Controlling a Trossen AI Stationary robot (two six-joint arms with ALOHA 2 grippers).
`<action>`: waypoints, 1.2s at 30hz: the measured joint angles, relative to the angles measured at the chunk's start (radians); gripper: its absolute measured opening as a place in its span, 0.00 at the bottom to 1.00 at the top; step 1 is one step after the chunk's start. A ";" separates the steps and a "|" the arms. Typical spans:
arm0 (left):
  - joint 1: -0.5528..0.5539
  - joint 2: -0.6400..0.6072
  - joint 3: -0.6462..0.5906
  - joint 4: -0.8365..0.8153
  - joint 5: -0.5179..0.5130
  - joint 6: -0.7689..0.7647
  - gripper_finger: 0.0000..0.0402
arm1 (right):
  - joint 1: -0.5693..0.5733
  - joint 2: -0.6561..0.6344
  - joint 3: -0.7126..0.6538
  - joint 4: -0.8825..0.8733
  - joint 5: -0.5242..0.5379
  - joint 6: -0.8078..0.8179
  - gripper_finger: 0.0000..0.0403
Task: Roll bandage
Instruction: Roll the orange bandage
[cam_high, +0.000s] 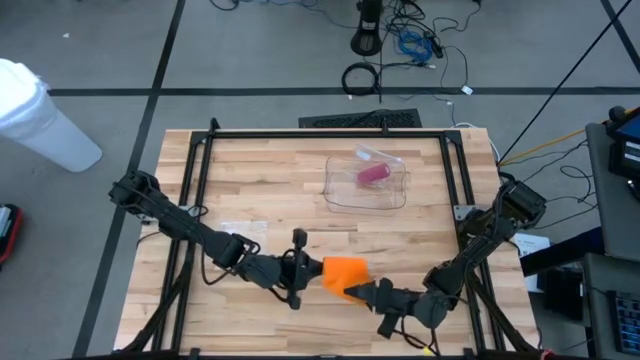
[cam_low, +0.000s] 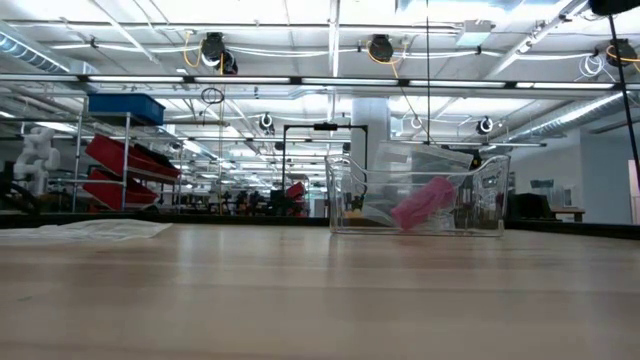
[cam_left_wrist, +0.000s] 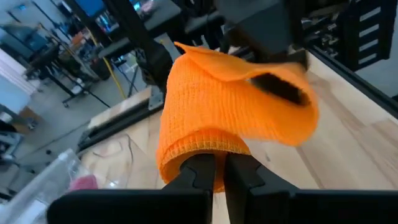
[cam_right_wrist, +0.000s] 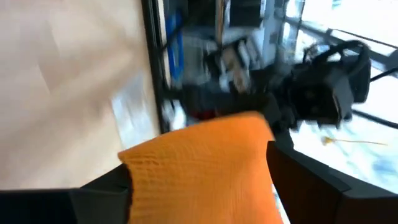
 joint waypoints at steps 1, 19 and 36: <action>0.000 0.000 0.000 0.012 -0.001 0.024 0.03 | 0.001 0.000 0.000 0.001 0.045 -0.054 0.63; -0.021 0.000 -0.007 0.086 -0.162 0.130 0.03 | 0.037 0.000 0.015 -0.004 0.143 0.614 0.62; -0.042 0.000 -0.007 0.079 -0.143 0.126 0.03 | 0.157 0.000 -0.098 -0.388 0.307 2.045 0.62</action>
